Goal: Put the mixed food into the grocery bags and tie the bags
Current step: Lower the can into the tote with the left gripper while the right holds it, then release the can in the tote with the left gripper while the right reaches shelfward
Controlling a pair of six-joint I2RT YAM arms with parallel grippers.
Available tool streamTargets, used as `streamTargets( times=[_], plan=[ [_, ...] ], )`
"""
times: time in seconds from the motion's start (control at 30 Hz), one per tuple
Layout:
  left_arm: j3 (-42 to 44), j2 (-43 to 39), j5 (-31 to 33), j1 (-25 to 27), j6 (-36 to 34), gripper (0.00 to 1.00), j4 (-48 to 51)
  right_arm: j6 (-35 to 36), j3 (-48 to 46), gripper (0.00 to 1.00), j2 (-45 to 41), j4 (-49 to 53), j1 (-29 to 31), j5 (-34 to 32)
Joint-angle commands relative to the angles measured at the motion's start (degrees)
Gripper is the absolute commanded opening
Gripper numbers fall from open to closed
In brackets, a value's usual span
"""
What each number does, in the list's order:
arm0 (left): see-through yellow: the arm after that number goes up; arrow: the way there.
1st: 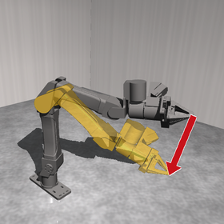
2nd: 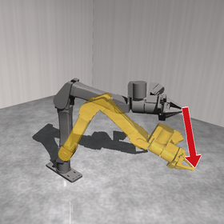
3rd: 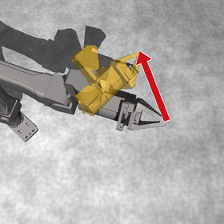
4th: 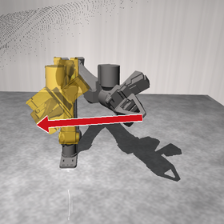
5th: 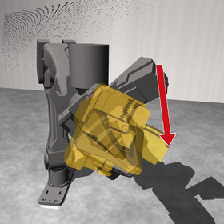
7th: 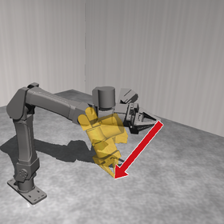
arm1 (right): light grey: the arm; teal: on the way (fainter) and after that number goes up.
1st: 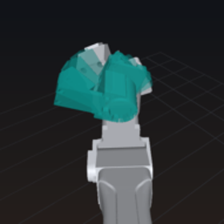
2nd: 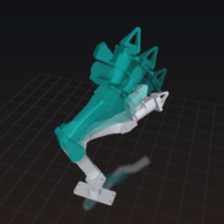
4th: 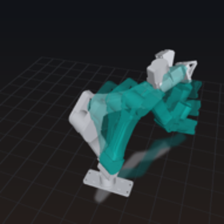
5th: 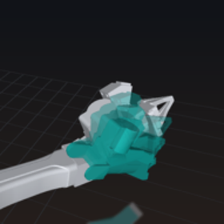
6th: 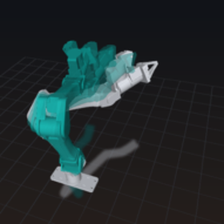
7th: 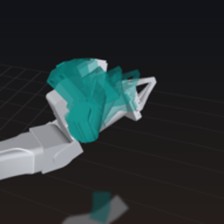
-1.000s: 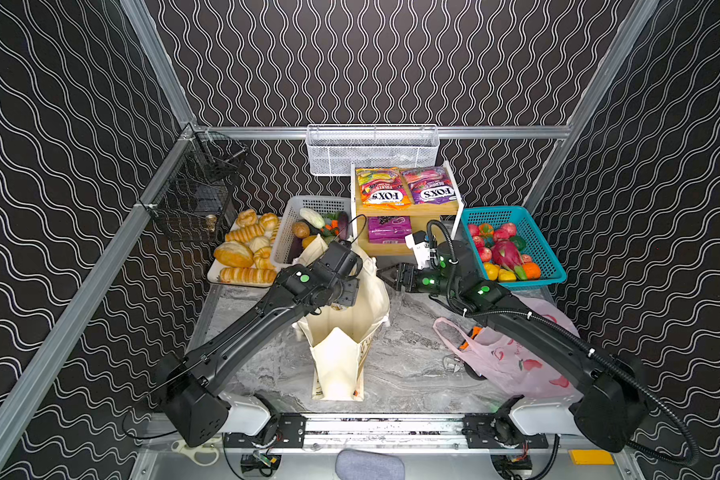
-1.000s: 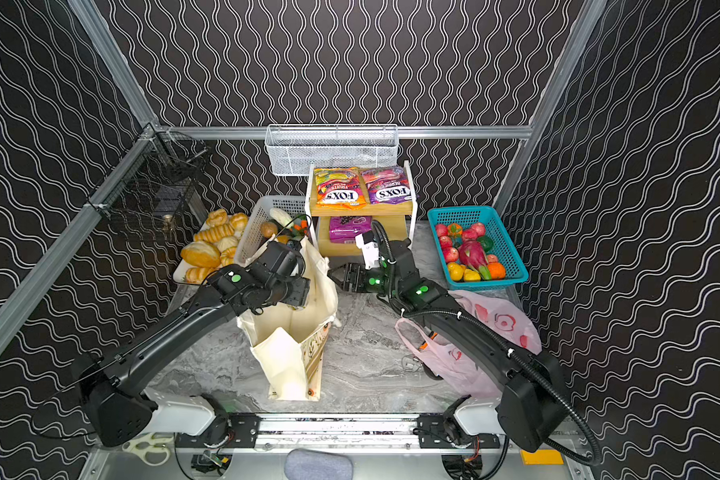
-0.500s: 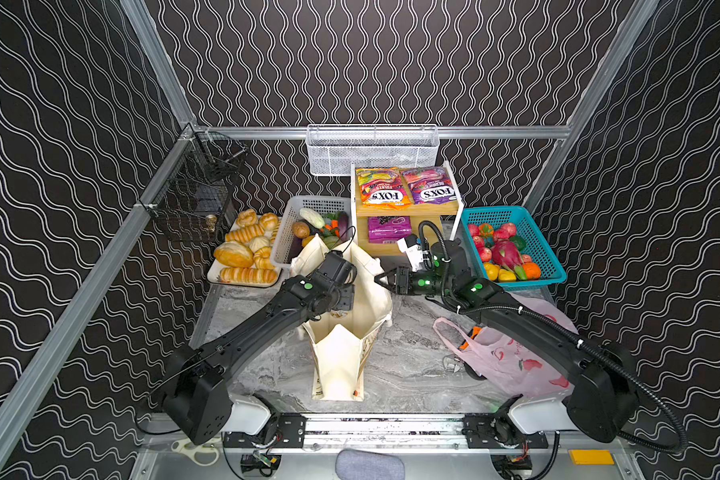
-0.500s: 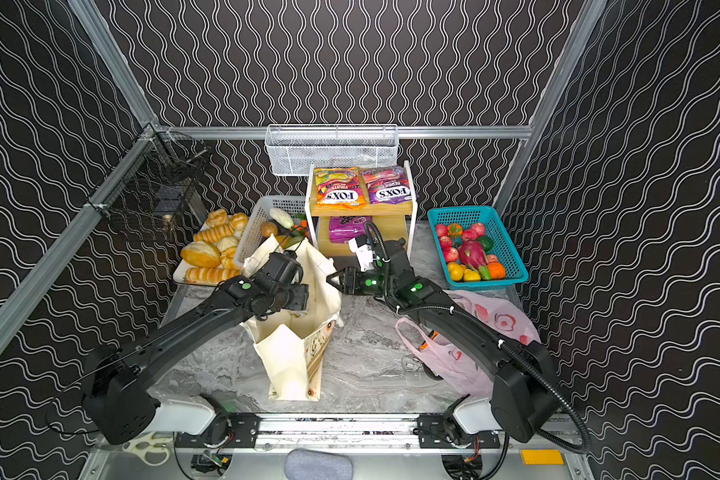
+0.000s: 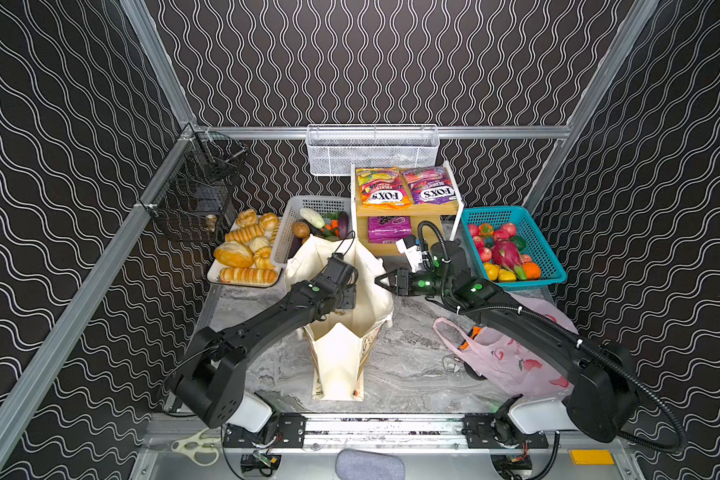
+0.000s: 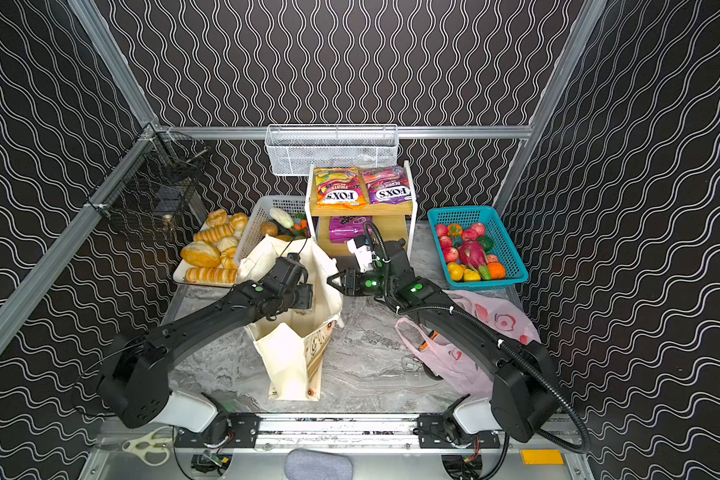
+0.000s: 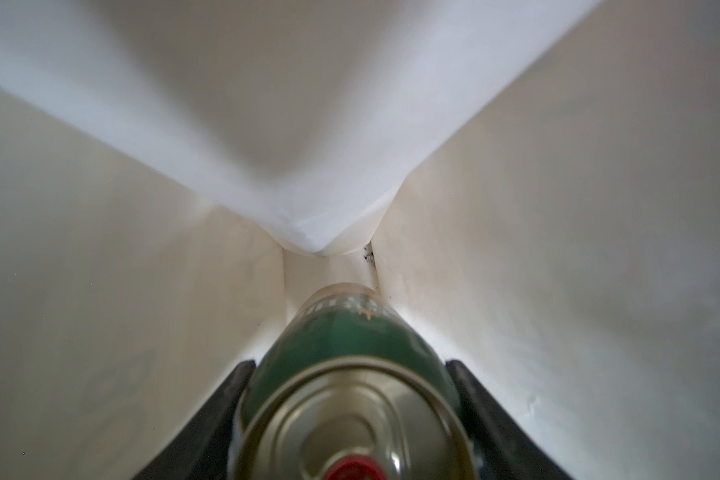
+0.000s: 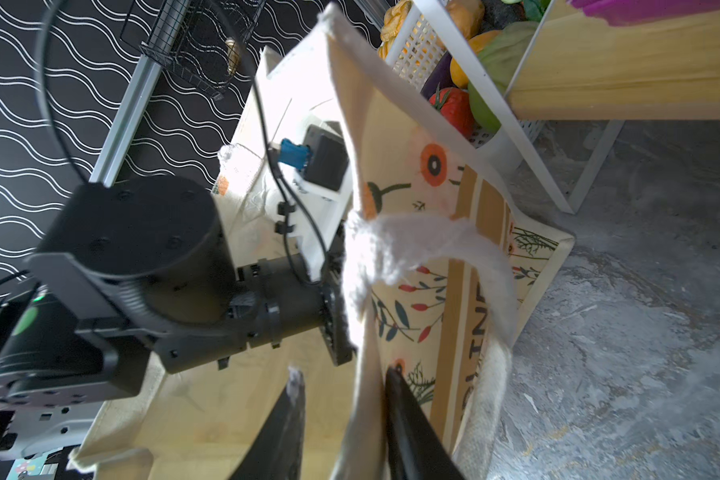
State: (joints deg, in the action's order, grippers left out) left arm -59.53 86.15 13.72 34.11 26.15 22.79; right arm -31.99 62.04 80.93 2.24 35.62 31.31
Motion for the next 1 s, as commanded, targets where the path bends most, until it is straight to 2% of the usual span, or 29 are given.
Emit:
streamTargets(
  times=[0.0, 0.27, 0.4, 0.47, 0.53, 0.67, 0.77, 0.87, 0.97],
  plan=[
    [1.0, 1.2, 0.4, -0.1, -0.1, 0.28, -4.7, 0.7, 0.1, 0.34, 0.2, -0.7, 0.1, 0.5],
    [6.4, 2.1, 2.0, -0.1, -0.4, 0.35, -5.9, 0.9, 0.1, 0.42, -0.4, -0.5, 0.1, -1.7],
    [8.1, 2.1, 2.2, -0.1, -0.5, 0.4, -6.3, 1.5, 0.4, 0.49, -1.2, -0.2, 0.0, -3.3],
    [8.0, 1.9, 2.4, -0.2, -0.7, 0.46, -5.8, 1.8, 0.5, 0.55, -1.6, 0.0, -0.1, -4.4],
    [7.1, 1.5, 1.5, -0.2, -1.2, 0.56, -5.0, 2.2, 0.4, 0.59, -2.2, 0.0, 0.0, -5.0],
    [4.1, 0.2, -0.5, -0.1, -2.5, 0.65, -3.3, 1.8, 0.1, 0.7, -3.3, 0.7, -0.2, -10.1],
    [1.3, -0.4, -1.0, -0.1, -3.1, 0.72, -1.2, -1.4, -1.6, 0.74, -4.7, -0.5, -1.2, -13.9],
    [-0.2, -1.1, 1.7, -0.2, -1.8, 0.79, 0.8, -6.2, -5.9, 0.78, -6.2, -5.8, -3.6, -14.2],
    [-1.1, -2.4, 1.0, -0.2, -2.0, 0.82, 1.2, -10.7, -9.1, 0.78, -6.5, -10.9, -6.0, -13.2]
  ],
)
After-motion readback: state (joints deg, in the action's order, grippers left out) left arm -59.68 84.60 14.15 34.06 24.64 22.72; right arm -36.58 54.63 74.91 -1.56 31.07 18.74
